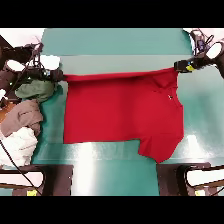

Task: Fold the shirts.

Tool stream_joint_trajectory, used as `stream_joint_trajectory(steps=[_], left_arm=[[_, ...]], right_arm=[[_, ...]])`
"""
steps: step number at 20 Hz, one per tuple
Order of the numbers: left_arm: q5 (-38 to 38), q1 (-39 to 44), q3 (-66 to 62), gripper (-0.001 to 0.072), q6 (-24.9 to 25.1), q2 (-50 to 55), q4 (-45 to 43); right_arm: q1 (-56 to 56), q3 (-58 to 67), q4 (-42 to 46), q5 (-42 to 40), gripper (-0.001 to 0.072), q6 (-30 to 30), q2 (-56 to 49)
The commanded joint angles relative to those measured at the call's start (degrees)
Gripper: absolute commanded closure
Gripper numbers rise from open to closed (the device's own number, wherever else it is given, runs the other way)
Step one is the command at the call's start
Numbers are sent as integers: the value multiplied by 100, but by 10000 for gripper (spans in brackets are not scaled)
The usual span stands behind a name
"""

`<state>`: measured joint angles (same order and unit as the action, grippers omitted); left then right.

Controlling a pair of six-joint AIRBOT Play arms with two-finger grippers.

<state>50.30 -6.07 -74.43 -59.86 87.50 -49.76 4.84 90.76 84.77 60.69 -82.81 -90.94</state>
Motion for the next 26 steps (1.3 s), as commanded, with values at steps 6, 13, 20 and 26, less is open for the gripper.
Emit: stream_joint_trajectory(steps=[6, 13, 20, 26], left_arm=[[505, 2, 680, 682, 28, 11, -713], [629, -15, 732, 150, -557, 17, -710], [2614, -881, 855, 161, -846, -529, -737], [2426, -1276, 3556, 162, -723, -2247, -708]], right_arm=[[-79, -1690, 323, 247, 697, -90, 529], [52, -2216, -756, 260, 328, -223, 680], [887, -2225, -1082, 1805, 326, 249, 1799], [1777, -2916, -2481, 2105, 327, 741, 3082]])
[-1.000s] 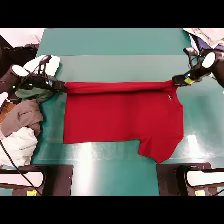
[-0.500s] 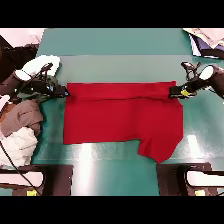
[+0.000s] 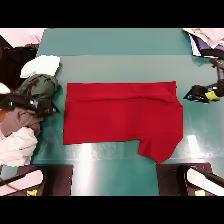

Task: Fold the shirts.

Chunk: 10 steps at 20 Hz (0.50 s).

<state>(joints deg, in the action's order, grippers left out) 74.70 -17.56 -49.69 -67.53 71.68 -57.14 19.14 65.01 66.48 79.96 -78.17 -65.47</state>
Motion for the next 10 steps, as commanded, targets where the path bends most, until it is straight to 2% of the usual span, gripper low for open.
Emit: stream_joint_trajectory(steps=[1, 4, 7, 10], left_arm=[[-87, -111, 1449, 162, 39, -839, 37], [-168, -111, 2114, 162, 0, -1088, 96], [-164, -83, 2247, 162, 4, -1091, 275], [-225, 428, 2310, 162, -2, -1091, 210]], right_arm=[[411, -544, -691, 94, 327, 289, 686], [466, -1056, -688, -52, 327, 317, 973], [466, -1226, -693, -24, 328, 330, 1038], [466, -1226, -697, -22, 327, 328, 1040]])
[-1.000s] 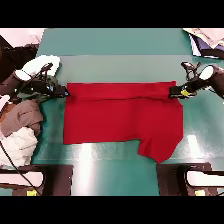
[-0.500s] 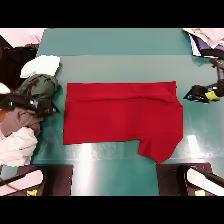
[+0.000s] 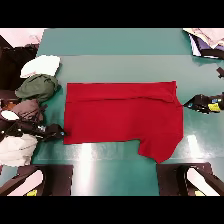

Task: Fold the shirts.

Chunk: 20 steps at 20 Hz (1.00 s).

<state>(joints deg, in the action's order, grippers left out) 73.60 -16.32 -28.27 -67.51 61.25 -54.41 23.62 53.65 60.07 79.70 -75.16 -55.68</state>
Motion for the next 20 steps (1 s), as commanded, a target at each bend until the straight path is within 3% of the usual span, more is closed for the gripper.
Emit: stream_joint_trajectory(steps=[1, 3, 4, 5, 6, 10, 15, 20], left_arm=[[-195, 492, 173, 162, -79, -48, -146], [-319, 682, 173, 166, -352, -48, -254], [-315, 686, 170, 349, -365, -48, -221], [-319, 686, 144, 616, -343, -48, -221], [-323, 686, 85, 681, -341, -48, -221], [-260, 686, -382, 682, -339, -50, -203], [-271, 686, -632, 682, -306, -48, -90], [-267, 686, -632, 682, -299, -48, -87]], right_arm=[[17, -90, -57, 42, 327, 26, 59], [20, -90, -7, 216, 327, 26, 61], [20, -92, 83, 323, 328, 26, 59], [17, -92, 343, 501, 328, 20, 59], [20, -114, 627, 680, 328, -33, 61], [20, -975, 1812, 874, 327, -542, 297], [17, -2317, 1318, 389, 327, -542, 387], [17, -2743, 1040, -164, 331, -540, 382]])
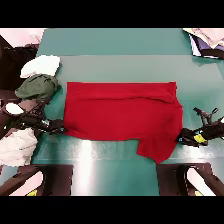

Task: Fold the shirts.

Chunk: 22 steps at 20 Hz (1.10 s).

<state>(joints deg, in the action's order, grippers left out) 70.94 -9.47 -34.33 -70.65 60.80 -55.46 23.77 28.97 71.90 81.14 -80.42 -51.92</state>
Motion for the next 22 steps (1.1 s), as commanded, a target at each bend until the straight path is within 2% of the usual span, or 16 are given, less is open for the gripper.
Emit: stream_joint_trajectory(steps=[1, 3, 4, 8, 9, 10, 12, 14, 17, 22], left_arm=[[2, 2, -26, 682, 15, -2, 17], [2, 2, -26, 682, 15, -2, 20], [2, 2, -26, 682, 15, -2, 20], [15, 2, -26, 682, 15, -2, 17], [17, 2, -26, 682, 15, -2, 17], [15, 2, -26, 682, 15, -2, 17], [20, 2, -26, 682, 17, -2, 15], [17, 2, -26, 682, 20, -2, 13], [98, 2, -55, 683, 122, -4, -57], [997, 2, -234, 684, 13, -505, -162]], right_arm=[[2, -286, -144, -341, 349, -13, 2], [2, -289, -142, -361, 360, -9, 4], [2, -289, -138, -367, 398, -4, 2], [0, -291, -138, -492, 409, -4, 2], [-13, -291, -136, -509, 445, -4, 2], [-72, -291, -138, -520, 609, 57, 2], [-286, -291, -138, -564, 634, 101, 2], [-564, -291, -118, -577, 696, 101, 4], [-844, -264, 267, -240, 697, 94, 125], [-638, 407, 1084, 1362, 698, -15, 1244]])
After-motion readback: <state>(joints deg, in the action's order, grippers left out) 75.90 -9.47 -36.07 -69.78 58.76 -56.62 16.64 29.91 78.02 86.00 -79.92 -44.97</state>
